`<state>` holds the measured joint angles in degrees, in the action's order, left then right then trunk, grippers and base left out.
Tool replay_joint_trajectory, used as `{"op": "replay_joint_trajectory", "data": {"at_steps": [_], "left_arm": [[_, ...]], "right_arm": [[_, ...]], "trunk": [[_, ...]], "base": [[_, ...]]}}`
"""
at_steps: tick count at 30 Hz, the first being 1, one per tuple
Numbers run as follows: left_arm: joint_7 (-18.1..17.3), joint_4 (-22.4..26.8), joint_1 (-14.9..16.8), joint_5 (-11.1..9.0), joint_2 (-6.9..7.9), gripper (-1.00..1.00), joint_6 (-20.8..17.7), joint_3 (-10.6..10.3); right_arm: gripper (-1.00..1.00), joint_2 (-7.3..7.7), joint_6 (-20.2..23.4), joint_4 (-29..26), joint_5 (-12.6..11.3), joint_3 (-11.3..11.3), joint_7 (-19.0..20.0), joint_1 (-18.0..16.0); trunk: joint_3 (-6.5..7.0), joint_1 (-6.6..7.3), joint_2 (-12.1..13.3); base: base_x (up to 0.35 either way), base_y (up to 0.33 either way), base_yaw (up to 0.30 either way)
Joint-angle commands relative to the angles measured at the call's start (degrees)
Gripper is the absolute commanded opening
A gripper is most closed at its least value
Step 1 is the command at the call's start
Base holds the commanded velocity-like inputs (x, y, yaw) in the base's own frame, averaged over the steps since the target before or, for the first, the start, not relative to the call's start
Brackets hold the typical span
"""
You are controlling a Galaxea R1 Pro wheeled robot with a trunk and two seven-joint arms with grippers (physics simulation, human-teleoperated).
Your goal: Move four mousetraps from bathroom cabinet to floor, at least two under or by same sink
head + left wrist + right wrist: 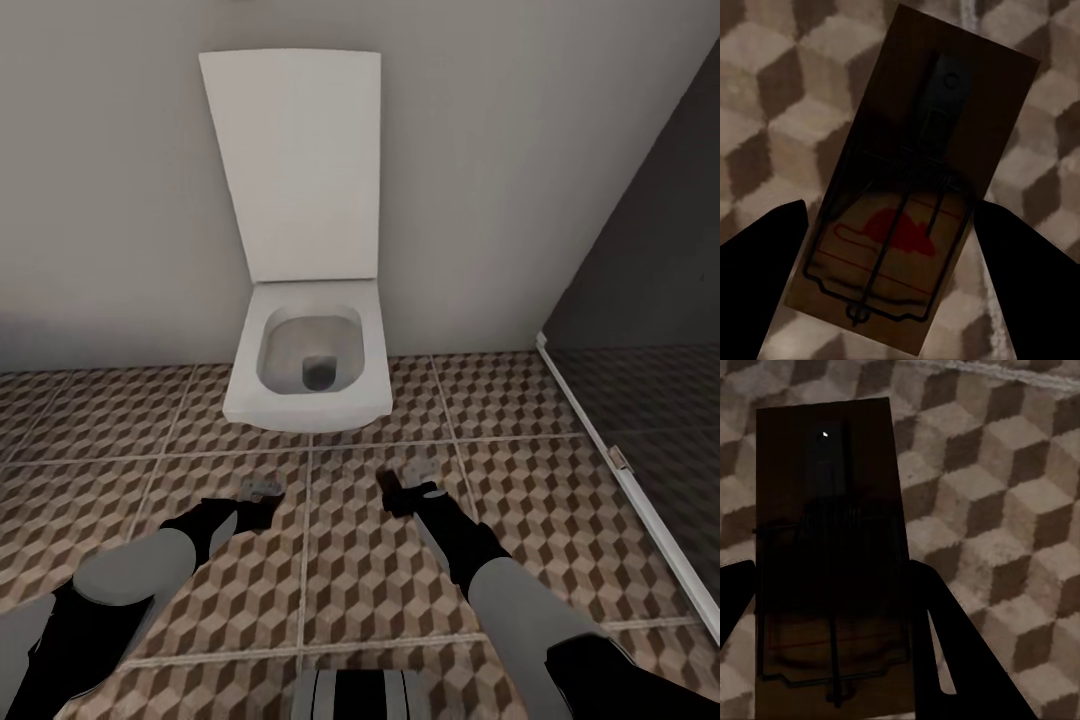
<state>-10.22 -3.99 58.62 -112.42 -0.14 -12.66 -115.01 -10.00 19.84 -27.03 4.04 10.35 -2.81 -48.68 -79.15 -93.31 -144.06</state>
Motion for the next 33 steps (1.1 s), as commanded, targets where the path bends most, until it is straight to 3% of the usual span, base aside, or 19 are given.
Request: {"op": "replay_joint_trajectory", "data": {"at_steps": [1,15,26,33], "left_arm": [[-0.3,-0.1,0.0,-0.6,-0.02,-1.00,-0.3,-0.5],[-0.3,0.0,0.0,-0.6,-0.03,-1.00,-0.3,-0.5],[-0.3,0.0,0.0,-0.6,-0.03,-1.00,-0.3,-0.6],[-0.3,0.0,0.0,-0.6,-0.03,-1.00,-0.3,-0.5]], "right_arm": [[-1.00,0.00,0.4,-0.1,0.3,0.2,-0.4,0.0],[-1.00,0.00,0.4,0.0,0.3,0.2,-0.4,0.0],[-1.00,0.00,0.4,0.0,0.3,0.2,-0.4,0.0],[-1.00,0.00,0.4,0.0,0.3,0.2,-0.4,0.0]], "trunk": [[-0.27,-0.01,0.0],[-3.37,-0.37,-0.2],[-3.37,-0.37,-0.2],[-4.92,-0.55,-0.3]], "base": [[0.000,0.000,0.000],[0.000,0.000,0.000],[0.000,0.000,0.000],[0.000,0.000,0.000]]}}
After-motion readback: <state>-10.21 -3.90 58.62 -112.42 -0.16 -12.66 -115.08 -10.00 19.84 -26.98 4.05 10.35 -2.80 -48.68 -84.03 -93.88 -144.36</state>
